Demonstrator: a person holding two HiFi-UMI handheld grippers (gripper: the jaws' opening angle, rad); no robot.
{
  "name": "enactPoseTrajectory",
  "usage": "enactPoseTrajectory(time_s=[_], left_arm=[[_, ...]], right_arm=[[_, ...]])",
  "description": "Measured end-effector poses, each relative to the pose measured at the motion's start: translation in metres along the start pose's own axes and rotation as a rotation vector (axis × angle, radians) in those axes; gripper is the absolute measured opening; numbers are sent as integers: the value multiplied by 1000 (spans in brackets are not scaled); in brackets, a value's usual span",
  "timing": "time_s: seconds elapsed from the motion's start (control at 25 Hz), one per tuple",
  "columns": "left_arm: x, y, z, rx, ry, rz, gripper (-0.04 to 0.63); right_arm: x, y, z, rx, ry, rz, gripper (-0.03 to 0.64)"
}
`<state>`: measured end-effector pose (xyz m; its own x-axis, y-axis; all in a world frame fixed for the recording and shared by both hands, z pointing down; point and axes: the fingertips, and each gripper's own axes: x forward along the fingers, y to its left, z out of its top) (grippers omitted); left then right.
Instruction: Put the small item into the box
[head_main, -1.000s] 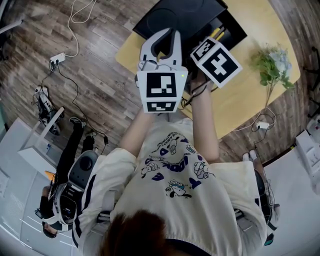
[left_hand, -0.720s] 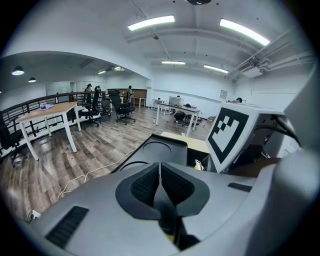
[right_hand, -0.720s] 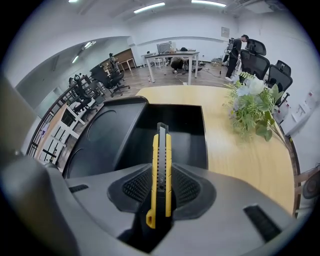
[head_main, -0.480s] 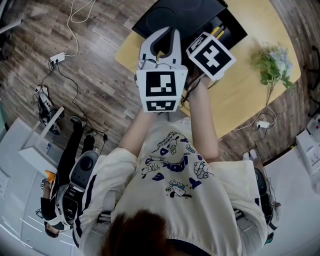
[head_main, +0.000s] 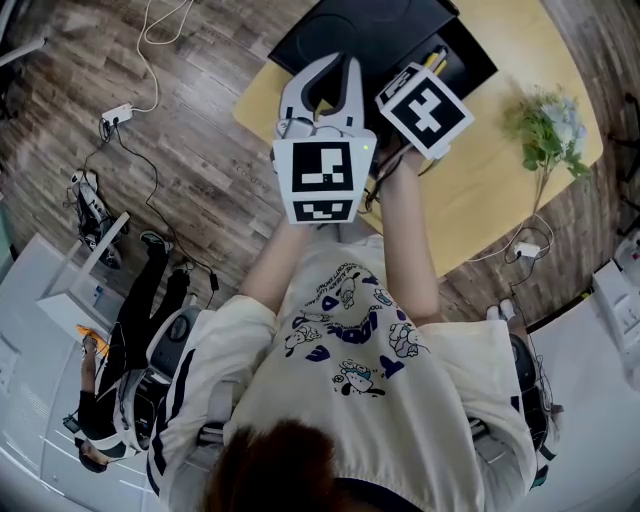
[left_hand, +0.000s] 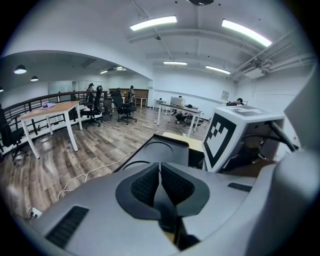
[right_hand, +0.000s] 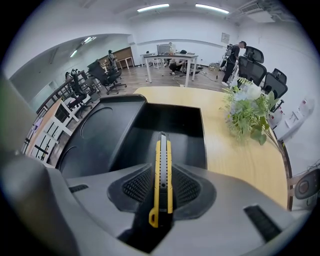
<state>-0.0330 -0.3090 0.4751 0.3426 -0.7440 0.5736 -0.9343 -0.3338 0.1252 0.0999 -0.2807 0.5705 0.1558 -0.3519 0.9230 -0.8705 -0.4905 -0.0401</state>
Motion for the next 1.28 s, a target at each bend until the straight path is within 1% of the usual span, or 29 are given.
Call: enactPoseTrajectory(time_s=[0.24,0.48,0.68,0.76,0.84,1.12,1.28], left_arm=[[-1,0,0,1,0,4,28],[-8,-2,8,4,-17,5,28],[-12,-7,17,-1,-41,3,28],[-16,-10,20,-2,-52,-1,28],[-23,-14,23,0,-64,-6,28],[-44,-21,41,10,-115,-6,28],[-59,-25,53,11,-154,1,28]], right_arm=[[-1,0,1,16,-9,23,126],[-11,-2,4,46,-36,94,124],[-29,-7,15,16,-113,144,99],[-39,-6,18,10,-142,179,81],[-51,-5,18,-3,-170,218,81],[-96,0,31,-99,-307,272,46],[-123,7,37,-114,-396,365,40]])
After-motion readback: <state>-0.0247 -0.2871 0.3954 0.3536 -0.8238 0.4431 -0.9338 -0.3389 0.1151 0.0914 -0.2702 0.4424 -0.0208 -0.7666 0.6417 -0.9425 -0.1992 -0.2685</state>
